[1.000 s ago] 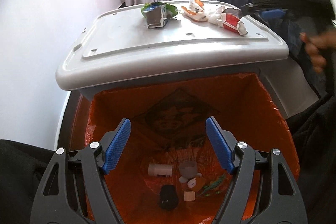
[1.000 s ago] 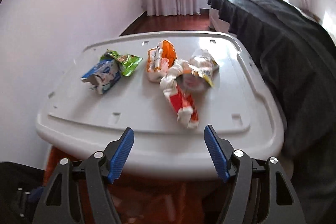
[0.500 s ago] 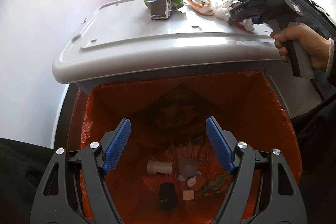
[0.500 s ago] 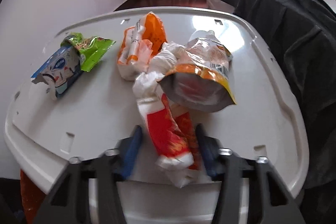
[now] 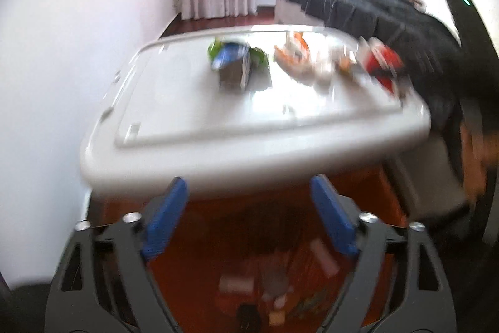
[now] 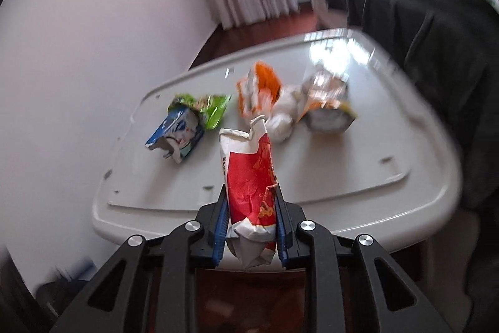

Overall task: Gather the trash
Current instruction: 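Grasp the red-white snack wrapper with the right tool and lift it, then grasp the blue Oreo box with the left tool while the right tool holds the wrapper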

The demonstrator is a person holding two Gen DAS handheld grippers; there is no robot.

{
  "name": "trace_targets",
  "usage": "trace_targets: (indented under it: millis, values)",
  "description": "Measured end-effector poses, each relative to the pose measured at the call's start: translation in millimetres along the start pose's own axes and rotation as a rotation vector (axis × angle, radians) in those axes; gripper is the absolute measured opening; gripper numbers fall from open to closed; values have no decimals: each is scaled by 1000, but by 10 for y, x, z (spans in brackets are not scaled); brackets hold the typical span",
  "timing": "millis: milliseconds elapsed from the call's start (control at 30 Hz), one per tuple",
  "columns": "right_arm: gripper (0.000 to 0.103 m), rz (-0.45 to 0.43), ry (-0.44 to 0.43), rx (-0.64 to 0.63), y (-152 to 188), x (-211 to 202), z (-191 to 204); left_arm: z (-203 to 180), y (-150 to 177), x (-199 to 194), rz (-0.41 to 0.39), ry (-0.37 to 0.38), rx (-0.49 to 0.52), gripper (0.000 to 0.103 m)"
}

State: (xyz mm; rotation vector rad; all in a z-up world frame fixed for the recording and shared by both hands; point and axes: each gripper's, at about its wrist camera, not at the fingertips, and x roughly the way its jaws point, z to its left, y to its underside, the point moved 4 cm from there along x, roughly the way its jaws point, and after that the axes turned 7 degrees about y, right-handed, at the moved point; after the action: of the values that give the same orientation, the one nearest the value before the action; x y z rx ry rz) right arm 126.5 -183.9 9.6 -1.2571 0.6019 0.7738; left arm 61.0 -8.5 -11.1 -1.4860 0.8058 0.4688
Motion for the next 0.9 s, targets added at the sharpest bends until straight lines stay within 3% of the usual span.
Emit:
trace_targets:
  millis: [67,233,367,533,667,733,800,900]
  values:
    - [25,-8,-13,5,-5,-14,-9,57,-321,178,-27,0,28,86]
    - [25,15,-28,59,-76,128,-132,188,-908,735,-6,-34,139,86]
    - [25,15,-52,79,-115,172,-124,387,-1249,1180,58,16,80,86]
    - [26,8,-70,87,-166,191,-80,449,-1410,1593,131,48,51,86]
    - [26,19,-84,97,-186,226,-61,431,-1400,1919,165,-13,65,86]
    - [26,22,-87,96,-190,238,-48,449,-1357,2005,171,-36,44,78]
    - [26,20,-91,97,-196,237,-42,480,-1324,2106,194,-21,8,50]
    - [26,15,-86,95,-198,227,-53,532,-1309,2101,168,-24,-30,49]
